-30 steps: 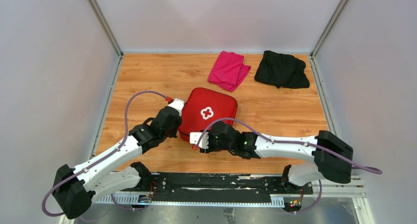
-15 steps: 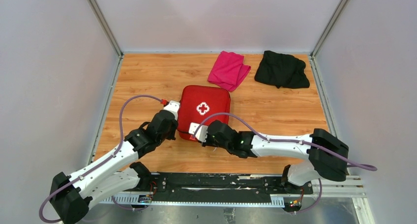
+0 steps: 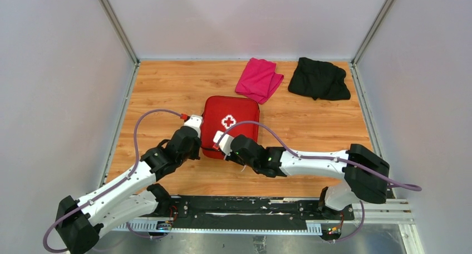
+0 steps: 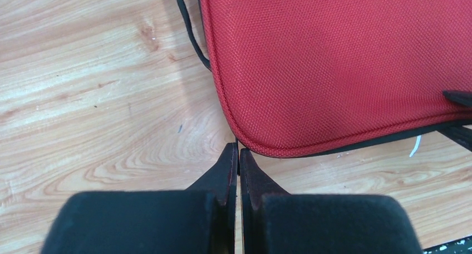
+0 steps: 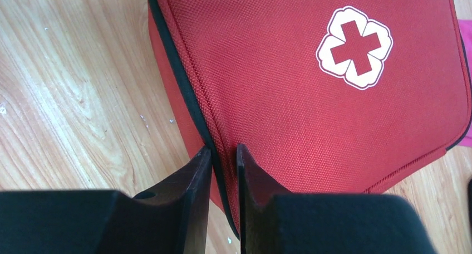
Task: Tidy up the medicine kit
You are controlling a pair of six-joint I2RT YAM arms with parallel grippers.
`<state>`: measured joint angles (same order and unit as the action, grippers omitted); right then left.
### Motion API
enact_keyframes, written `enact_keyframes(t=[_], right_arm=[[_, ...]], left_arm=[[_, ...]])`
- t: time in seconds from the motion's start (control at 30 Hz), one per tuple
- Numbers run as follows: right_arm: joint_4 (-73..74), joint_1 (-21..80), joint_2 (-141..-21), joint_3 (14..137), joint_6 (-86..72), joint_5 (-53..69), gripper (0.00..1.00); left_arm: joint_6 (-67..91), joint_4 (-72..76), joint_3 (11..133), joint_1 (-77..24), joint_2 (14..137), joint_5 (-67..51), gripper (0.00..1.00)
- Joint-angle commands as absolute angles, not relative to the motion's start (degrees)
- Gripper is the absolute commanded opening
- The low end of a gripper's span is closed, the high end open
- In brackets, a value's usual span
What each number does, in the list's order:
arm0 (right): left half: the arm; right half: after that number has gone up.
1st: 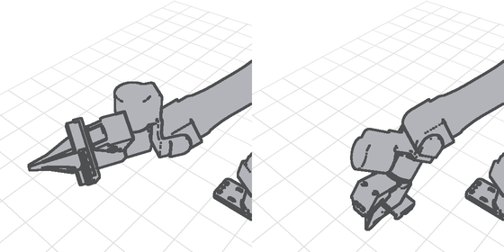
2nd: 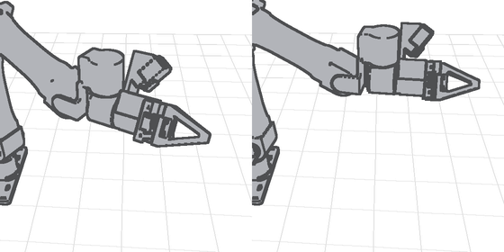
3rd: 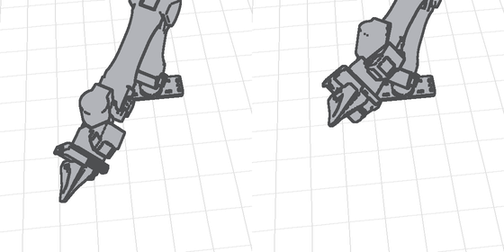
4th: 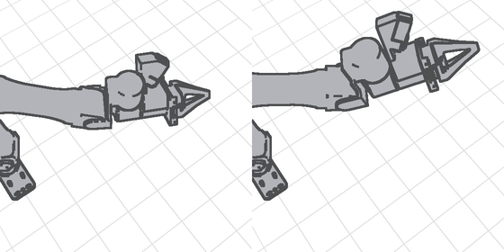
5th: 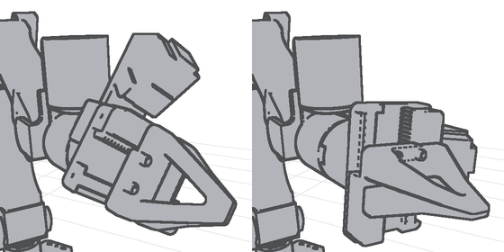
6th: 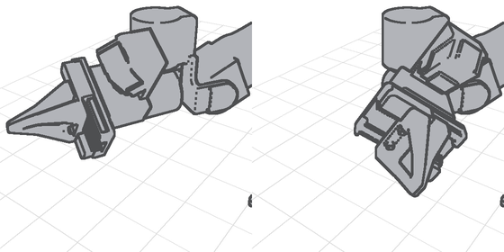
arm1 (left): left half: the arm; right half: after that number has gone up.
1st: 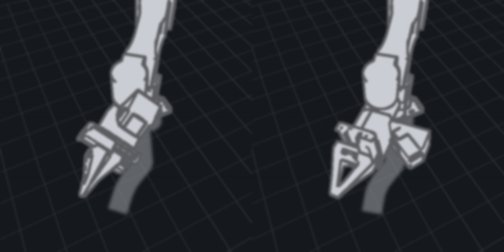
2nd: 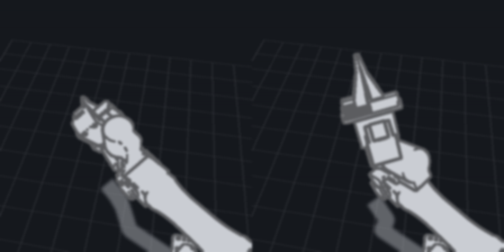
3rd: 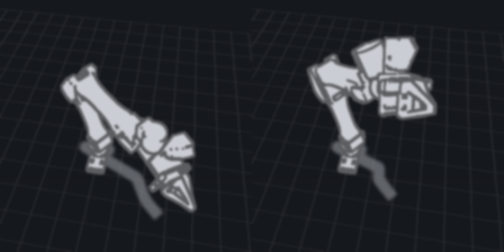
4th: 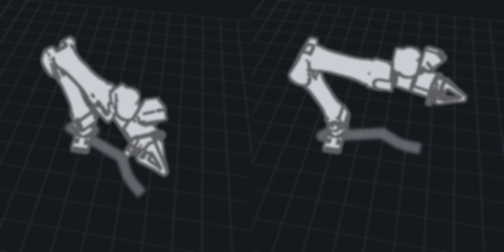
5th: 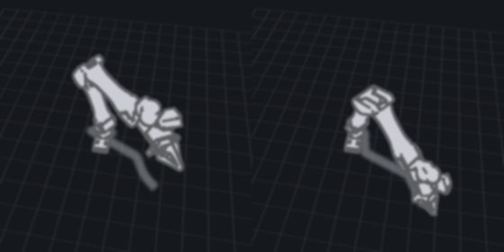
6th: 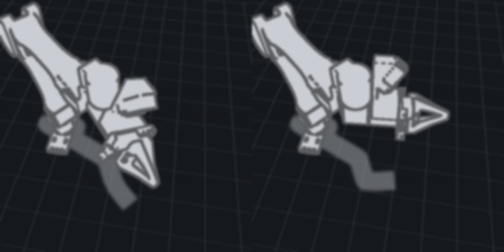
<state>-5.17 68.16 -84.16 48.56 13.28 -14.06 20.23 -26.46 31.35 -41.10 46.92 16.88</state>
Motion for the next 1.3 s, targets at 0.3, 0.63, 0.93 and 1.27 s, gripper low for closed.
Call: enact_keyframes(t=[0.3,0.63,0.93,1.27], right_arm=[[-8.26,68.00,-87.36,49.75,6.09,-17.58,0.05],[-8.19,67.76,-87.34,49.44,4.75,-18.84,0.05],[-7.04,67.71,-87.52,49.92,3.71,-19.58,0.05],[-7.28,67.75,-87.37,49.40,3.12,-19.11,0.05]], left_arm=[[28.38,-26.22,30.41,-54.46,49.26,12.78,0.00],[35.05,-38.09,32.24,-54.59,45.66,28.06,0.00],[43.53,-46.37,35.03,-54.58,44.16,38.06,0.00],[45.89,-49.39,36.71,-54.54,45.27,48.69,0.00]])
